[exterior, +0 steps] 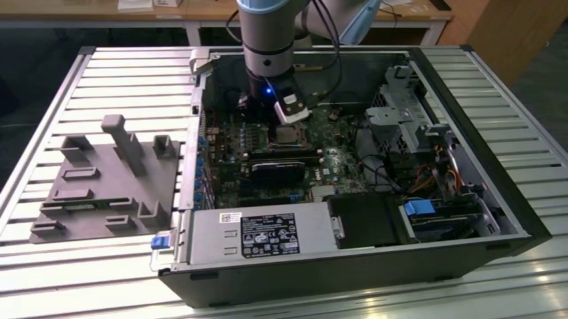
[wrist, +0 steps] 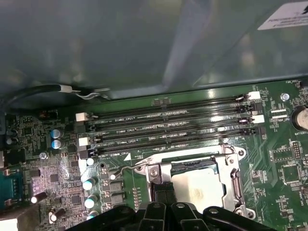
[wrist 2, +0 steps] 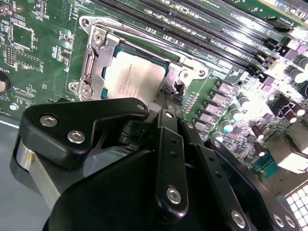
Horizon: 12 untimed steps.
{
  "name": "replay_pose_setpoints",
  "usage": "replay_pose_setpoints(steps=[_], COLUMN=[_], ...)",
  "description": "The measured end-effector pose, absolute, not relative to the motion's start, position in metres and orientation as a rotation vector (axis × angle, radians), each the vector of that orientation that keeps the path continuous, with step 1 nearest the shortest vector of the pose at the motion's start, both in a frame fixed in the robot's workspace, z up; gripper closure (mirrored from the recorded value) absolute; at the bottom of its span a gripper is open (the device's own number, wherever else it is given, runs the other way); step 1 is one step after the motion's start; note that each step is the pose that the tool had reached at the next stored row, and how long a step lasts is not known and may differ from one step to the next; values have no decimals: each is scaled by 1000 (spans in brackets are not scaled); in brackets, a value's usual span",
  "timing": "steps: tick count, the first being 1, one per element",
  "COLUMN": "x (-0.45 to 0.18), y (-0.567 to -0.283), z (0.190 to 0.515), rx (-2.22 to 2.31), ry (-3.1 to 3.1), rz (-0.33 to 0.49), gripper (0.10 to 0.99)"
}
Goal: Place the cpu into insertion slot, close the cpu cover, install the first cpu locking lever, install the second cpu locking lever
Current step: 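Close the cpu cover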
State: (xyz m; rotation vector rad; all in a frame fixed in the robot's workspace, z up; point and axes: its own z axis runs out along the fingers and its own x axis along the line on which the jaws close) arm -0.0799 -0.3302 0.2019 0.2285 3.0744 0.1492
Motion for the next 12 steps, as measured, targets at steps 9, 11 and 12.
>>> replay_pose_setpoints(steps=[9, 11, 12], x=[-76, -74, -74], y=[-330, -330, -330], z=[202, 202, 202], rx=[193, 188, 185], ry=[3078, 3078, 3079], rz=[156, 156, 156], gripper=[980, 980, 980])
